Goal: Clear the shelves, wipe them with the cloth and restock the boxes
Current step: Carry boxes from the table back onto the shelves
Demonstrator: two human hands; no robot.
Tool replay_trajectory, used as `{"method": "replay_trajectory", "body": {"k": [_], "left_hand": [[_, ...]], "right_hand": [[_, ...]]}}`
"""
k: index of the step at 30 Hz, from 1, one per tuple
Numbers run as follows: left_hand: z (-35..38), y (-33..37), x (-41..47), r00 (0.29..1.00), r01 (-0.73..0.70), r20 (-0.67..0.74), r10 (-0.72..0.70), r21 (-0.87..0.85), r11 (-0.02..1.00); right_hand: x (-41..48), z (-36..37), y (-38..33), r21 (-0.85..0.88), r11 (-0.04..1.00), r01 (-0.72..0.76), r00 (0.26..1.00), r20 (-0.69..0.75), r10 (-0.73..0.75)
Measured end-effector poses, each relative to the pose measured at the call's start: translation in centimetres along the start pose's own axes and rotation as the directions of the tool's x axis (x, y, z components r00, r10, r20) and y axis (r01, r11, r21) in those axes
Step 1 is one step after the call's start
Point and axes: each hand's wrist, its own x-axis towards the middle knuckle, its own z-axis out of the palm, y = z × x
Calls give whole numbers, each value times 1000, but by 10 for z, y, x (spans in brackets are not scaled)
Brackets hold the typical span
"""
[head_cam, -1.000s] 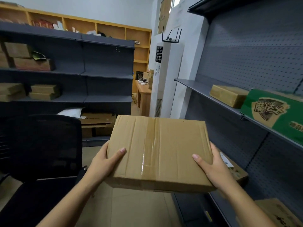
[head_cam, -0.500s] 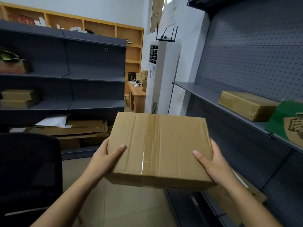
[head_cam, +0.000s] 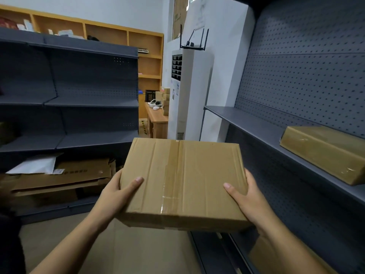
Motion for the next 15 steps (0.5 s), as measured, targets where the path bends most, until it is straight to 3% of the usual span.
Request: {"method": "replay_trajectory", "body": {"k": [15], "left_hand": [[37, 35, 244, 972, -154, 170, 164, -67, 986]], "right_hand": [[172, 27, -26, -91, 996, -16, 968, -250, -8]]}}
